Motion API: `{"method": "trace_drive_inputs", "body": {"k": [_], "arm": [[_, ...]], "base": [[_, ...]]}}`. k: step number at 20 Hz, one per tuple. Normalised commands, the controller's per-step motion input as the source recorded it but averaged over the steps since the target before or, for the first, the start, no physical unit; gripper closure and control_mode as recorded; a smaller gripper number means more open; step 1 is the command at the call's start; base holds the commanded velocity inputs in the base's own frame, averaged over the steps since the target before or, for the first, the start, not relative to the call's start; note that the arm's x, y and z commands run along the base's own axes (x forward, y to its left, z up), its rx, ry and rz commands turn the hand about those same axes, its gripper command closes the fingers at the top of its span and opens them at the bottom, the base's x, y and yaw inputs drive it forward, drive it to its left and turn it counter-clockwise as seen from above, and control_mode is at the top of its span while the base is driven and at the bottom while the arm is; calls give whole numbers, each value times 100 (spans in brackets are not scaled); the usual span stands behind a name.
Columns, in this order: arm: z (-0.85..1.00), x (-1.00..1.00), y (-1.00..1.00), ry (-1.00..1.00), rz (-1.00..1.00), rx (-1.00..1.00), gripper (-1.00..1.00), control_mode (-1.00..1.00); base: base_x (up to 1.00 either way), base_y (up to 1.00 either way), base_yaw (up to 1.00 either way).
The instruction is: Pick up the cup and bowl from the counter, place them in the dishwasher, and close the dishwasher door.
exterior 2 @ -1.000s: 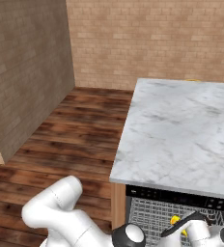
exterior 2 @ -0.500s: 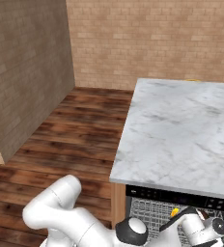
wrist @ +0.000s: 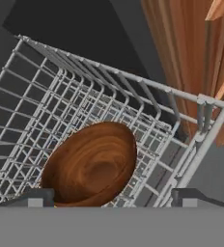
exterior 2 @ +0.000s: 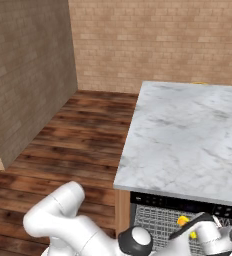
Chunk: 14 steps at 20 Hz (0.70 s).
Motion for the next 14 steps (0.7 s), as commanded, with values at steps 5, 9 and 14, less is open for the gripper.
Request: {"method": "trace_drive_inputs", "body": {"k": [5, 9, 14], "arm": [[17, -35, -23, -16, 0, 0, -100, -100], [1, -32, -12, -11, 0, 0, -100, -100], [0, -4, 18, -5, 0, 0, -100, -100]], "base": [[0, 0, 0], [0, 0, 0], [0, 0, 0]]}}
